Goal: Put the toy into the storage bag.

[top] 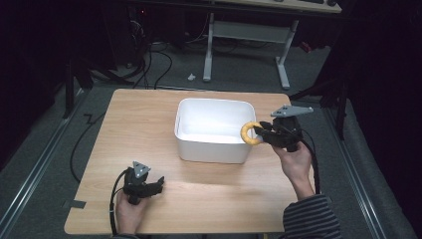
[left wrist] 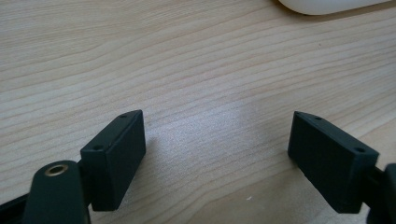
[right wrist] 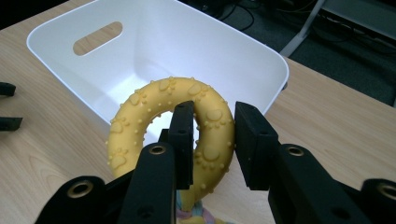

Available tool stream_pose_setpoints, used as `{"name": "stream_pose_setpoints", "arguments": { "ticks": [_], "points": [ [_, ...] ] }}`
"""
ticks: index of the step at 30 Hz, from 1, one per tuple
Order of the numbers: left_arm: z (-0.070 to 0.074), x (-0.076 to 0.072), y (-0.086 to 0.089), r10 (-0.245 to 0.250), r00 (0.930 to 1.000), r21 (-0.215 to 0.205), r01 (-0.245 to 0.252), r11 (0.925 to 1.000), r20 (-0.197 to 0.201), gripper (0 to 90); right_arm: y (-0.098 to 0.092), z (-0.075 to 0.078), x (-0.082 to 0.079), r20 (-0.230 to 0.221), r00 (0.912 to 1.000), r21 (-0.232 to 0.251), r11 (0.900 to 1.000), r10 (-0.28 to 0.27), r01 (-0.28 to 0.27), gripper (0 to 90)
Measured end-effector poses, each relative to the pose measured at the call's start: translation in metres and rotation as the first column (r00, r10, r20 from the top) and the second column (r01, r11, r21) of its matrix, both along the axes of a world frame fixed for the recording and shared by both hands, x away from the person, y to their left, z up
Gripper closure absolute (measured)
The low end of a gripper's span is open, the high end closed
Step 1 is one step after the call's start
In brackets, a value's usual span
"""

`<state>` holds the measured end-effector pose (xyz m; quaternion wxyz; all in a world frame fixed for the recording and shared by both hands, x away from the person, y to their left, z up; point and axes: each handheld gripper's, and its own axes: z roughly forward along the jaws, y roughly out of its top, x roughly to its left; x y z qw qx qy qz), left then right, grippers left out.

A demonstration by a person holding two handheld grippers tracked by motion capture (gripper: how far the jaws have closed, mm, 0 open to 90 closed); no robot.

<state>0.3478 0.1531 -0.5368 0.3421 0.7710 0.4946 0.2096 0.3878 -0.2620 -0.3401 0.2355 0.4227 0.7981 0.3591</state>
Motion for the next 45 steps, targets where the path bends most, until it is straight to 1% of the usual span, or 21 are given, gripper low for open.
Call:
{"name": "stream_pose_setpoints", "arguments": {
  "ticks": [9,19,23,29,36,39,45],
  "points": [
    [0.0,0.0,0.0,-0.001,1.0,0.0,0.001,1.0,0.0,19.4,0.018,0.003,0.013,-0.001,0.9996,-0.026,0.999,0.027,-0.027,70.1],
    [0.0,0.0,0.0,-0.001,1.0,0.0,0.001,1.0,0.0,19.4,0.035,0.0,0.032,-0.015,0.9989,-0.039,0.998,0.045,-0.046,70.1],
    [0.0,0.0,0.0,-0.001,1.0,0.0,0.001,1.0,0.0,19.4,0.04,-0.002,0.036,-0.019,0.9986,-0.034,0.998,0.05,-0.05,70.1],
    [0.0,0.0,0.0,-0.001,1.0,0.0,0.001,1.0,0.0,19.4,0.048,-0.008,0.044,-0.031,0.9975,-0.039,0.997,0.064,-0.066,70.1],
    [0.0,0.0,0.0,-0.001,1.0,0.0,0.001,1.0,0.0,19.4,0.055,-0.017,0.053,-0.058,0.9952,-0.035,0.996,0.079,-0.081,70.0],
    [0.0,0.0,0.0,-0.001,1.0,0.0,0.001,1.0,0.0,19.4,0.058,-0.021,0.056,-0.068,0.9942,-0.043,0.995,0.083,-0.086,70.0],
    [0.0,0.0,0.0,-0.002,1.0,0.0,0.002,1.0,0.0,19.4,0.063,-0.027,0.059,-0.092,0.9918,-0.036,0.995,0.088,-0.092,70.0]
  ]
}}
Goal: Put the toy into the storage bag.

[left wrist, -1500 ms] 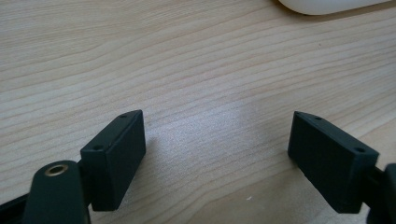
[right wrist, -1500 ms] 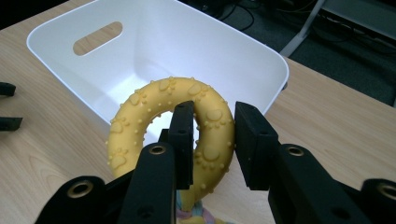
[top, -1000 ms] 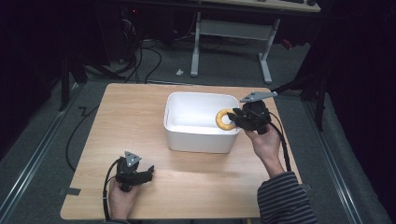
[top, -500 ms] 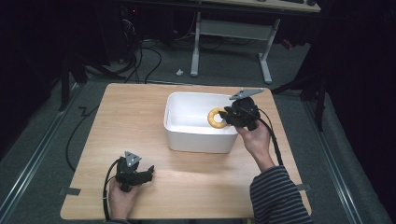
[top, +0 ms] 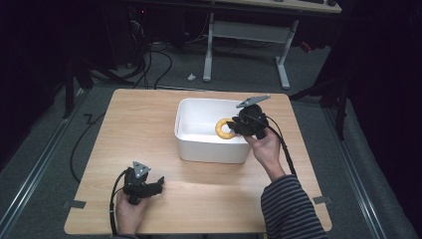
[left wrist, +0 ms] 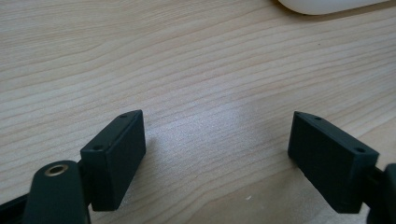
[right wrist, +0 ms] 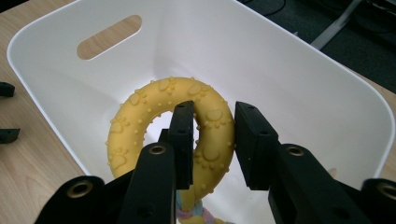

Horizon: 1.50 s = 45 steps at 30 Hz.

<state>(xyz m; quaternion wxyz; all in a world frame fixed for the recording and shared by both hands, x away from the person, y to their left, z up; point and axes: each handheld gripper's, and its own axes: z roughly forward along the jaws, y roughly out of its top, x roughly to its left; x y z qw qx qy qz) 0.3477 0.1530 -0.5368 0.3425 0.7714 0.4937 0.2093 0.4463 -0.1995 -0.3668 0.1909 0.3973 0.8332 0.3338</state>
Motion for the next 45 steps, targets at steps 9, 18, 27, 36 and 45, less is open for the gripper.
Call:
{"name": "stream_pose_setpoints", "arguments": {
  "ticks": [9,18,27,36,45],
  "points": [
    [0.0,0.0,0.0,-0.001,1.0,0.0,0.001,1.0,0.0,19.4,0.002,-0.007,0.003,-0.035,0.9993,0.0,1.0,0.011,-0.011,70.0],
    [0.0,0.0,0.0,0.0,1.0,0.0,0.0,1.0,0.0,19.4,0.001,-0.012,0.005,-0.064,0.9979,-0.001,1.0,0.015,-0.015,69.9],
    [0.0,0.0,0.0,0.0,1.0,0.0,0.0,1.0,0.0,19.4,0.004,-0.013,0.004,-0.076,0.9966,-0.004,0.999,0.031,-0.032,69.7],
    [0.0,0.0,0.0,0.0,1.0,0.0,0.0,1.0,0.0,19.4,-0.001,-0.01,0.003,-0.076,0.9958,0.049,0.998,0.052,-0.049,56.7],
    [0.0,0.0,0.0,-0.003,1.0,0.0,0.003,1.0,0.001,19.5,-0.015,-0.005,-0.004,-0.044,0.999,0.066,0.998,0.011,-0.008,51.8]
  ]
}}
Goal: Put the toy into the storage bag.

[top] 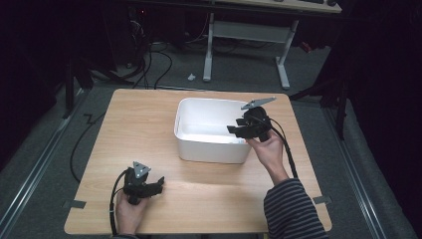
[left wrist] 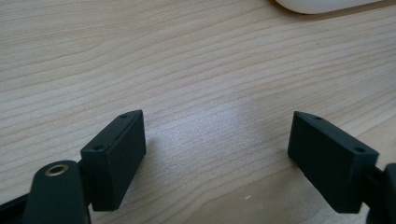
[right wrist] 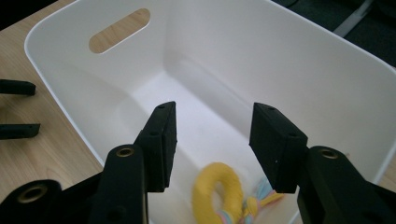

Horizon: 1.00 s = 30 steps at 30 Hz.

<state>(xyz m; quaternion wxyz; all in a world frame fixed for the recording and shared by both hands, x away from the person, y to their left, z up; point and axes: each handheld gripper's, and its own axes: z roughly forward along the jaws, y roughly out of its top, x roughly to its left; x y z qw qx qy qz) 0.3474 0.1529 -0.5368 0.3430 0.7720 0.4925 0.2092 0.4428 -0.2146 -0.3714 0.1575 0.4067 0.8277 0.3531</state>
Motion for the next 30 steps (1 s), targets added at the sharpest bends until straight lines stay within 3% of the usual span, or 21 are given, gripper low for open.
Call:
{"name": "stream_pose_setpoints", "arguments": {
  "ticks": [12,30],
  "points": [
    [0.0,0.0,0.0,0.0,1.0,0.0,0.0,1.0,0.0,19.6,-0.031,0.009,-0.014,0.045,0.9974,0.057,0.997,-0.056,0.054,51.2],
    [0.0,0.0,0.0,0.0,1.0,0.0,0.0,1.0,0.0,19.6,-0.068,0.013,-0.035,0.065,0.989,0.08,0.989,-0.132,0.127,48.0]
  ]
}}
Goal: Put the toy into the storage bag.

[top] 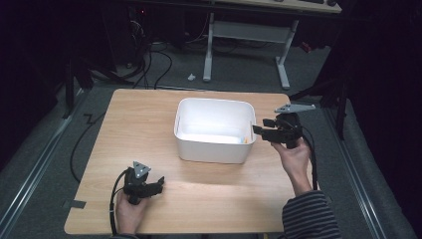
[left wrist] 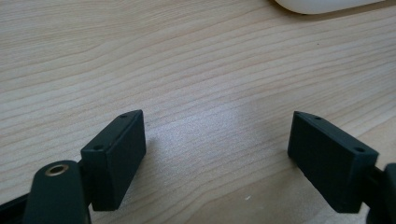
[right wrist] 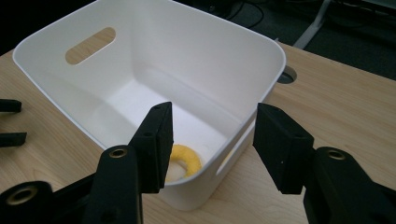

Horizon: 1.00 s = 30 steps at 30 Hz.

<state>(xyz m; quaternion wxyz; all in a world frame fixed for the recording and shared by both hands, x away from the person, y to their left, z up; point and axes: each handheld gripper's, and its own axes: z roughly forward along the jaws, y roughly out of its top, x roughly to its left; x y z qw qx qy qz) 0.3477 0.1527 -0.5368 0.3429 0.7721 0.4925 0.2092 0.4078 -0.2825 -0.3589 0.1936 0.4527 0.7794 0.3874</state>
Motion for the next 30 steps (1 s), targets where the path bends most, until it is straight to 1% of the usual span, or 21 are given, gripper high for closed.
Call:
{"name": "stream_pose_setpoints", "arguments": {
  "ticks": [2,7,10,11,14,18,21,25,26,27,28,30],
  "points": [
    [0.0,0.0,0.0,0.0,1.0,0.0,0.0,1.0,0.0,19.6,-0.004,0.001,-0.002,-0.001,1.0,0.002,1.0,-0.007,0.007,47.7],
    [0.0,0.0,0.0,0.0,1.0,0.0,0.0,1.0,0.0,19.6,-0.012,0.005,-0.009,0.014,0.9997,0.001,1.0,-0.02,0.02,47.4],
    [0.0,0.0,0.0,0.0,1.0,0.0,0.0,1.0,0.0,19.6,-0.017,0.005,-0.012,0.016,0.9995,-0.005,1.0,-0.028,0.028,47.1],
    [0.0,0.0,0.0,0.0,1.0,0.0,0.0,1.0,0.0,19.6,-0.019,0.005,-0.013,0.022,0.9992,-0.003,0.999,-0.033,0.033,47.1],
    [0.0,0.0,0.0,0.0,1.0,0.0,0.0,1.0,0.0,19.6,-0.028,0.003,-0.018,0.019,0.9985,0.017,0.999,-0.051,0.051,47.0],
    [0.0,0.0,0.0,0.0,1.0,0.0,0.0,1.0,0.0,19.6,-0.04,0.001,-0.026,0.012,0.9967,0.016,0.997,-0.08,0.08,46.4],
    [0.0,0.0,0.0,0.0,1.0,0.0,0.0,1.0,0.0,19.6,-0.045,0.004,-0.031,0.023,0.9962,0.014,0.996,-0.084,0.084,46.3],
    [0.0,0.0,0.0,0.0,1.0,0.0,0.0,1.0,0.0,19.6,-0.051,0.006,-0.039,0.041,0.9945,0.024,0.995,-0.097,0.096,46.2],
    [0.0,0.0,0.0,0.0,1.0,0.0,0.0,1.0,0.0,19.6,-0.053,0.004,-0.041,0.048,0.9939,0.043,0.994,-0.1,0.098,46.3],
    [0.0,0.0,0.0,0.0,1.0,0.0,0.0,1.0,0.0,19.6,-0.056,0.003,-0.043,0.042,0.9941,0.055,0.994,-0.1,0.098,46.2],
    [0.0,0.0,0.0,0.0,1.0,0.0,0.0,1.0,0.0,19.6,-0.058,0.001,-0.044,0.038,0.9938,0.054,0.993,-0.104,0.102,46.1],
    [0.0,0.0,0.0,0.0,1.0,0.0,0.0,1.0,0.0,19.6,-0.061,-0.002,-0.048,0.027,0.9928,0.033,0.993,-0.117,0.116,45.8]
  ]
}}
